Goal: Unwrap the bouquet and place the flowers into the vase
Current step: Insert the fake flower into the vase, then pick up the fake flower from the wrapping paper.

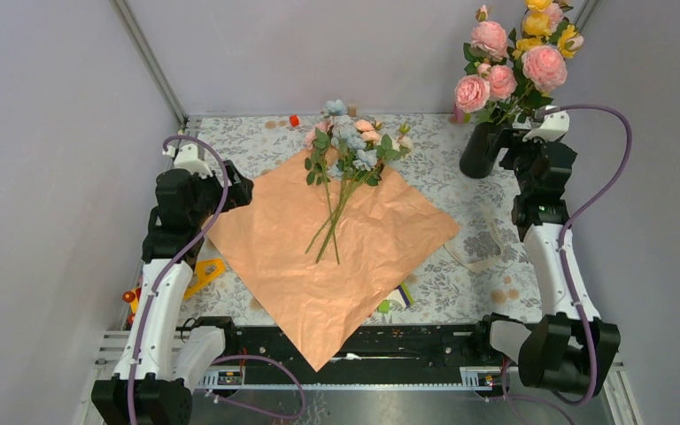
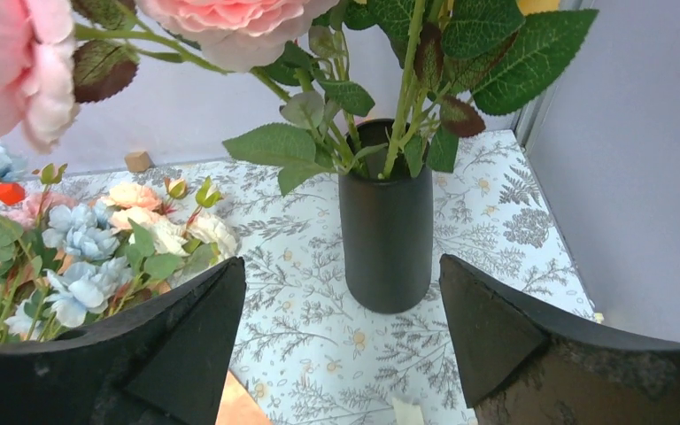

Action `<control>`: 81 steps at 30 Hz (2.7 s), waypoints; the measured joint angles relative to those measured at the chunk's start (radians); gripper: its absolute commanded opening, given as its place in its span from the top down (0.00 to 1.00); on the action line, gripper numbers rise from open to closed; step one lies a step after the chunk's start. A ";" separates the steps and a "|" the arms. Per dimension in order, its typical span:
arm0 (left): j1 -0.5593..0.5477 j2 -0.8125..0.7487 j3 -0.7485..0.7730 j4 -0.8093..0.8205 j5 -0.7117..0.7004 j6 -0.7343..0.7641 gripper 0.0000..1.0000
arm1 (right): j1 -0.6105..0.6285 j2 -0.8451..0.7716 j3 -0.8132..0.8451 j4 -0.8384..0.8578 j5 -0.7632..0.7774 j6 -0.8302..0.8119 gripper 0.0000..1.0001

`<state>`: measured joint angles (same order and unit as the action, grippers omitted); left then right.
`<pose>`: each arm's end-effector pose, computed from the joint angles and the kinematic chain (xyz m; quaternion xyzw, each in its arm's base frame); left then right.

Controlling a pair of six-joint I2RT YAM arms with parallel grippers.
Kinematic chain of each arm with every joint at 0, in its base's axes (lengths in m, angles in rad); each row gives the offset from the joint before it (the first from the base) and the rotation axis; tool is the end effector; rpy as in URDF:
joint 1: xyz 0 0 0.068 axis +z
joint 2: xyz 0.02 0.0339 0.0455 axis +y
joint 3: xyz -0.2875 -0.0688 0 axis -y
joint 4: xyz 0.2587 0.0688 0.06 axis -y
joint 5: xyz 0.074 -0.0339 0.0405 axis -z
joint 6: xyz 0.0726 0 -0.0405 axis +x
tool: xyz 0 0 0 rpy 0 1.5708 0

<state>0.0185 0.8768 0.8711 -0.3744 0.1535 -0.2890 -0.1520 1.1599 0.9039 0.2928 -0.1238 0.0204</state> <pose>0.2307 -0.0068 0.3390 -0.0839 0.8224 -0.1383 0.5455 0.3143 -0.0391 0.3750 0.0153 0.6939 -0.0044 0.7199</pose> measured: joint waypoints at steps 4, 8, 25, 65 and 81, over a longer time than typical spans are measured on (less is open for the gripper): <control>-0.001 0.000 -0.004 0.007 0.020 -0.019 0.03 | 0.000 -0.075 -0.019 -0.066 0.001 0.041 0.13; -0.012 0.000 -0.011 0.011 0.036 -0.061 0.03 | 0.000 -0.140 -0.059 -0.090 -0.018 0.160 0.15; -0.414 0.362 -0.079 0.192 -0.053 -0.256 0.22 | 0.192 -0.240 -0.308 -0.169 -0.238 0.509 0.24; -0.460 1.028 0.229 0.366 -0.050 -0.460 0.84 | 0.262 -0.165 -0.351 -0.199 -0.263 0.545 0.28; -0.463 1.013 0.222 0.365 -0.095 -0.457 1.00 | 0.262 -0.169 -0.351 -0.205 -0.263 0.546 0.28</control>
<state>-0.4450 1.8900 1.0927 -0.0097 0.0586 -0.7460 0.1104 0.9909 0.5526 0.0875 -0.3866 0.5659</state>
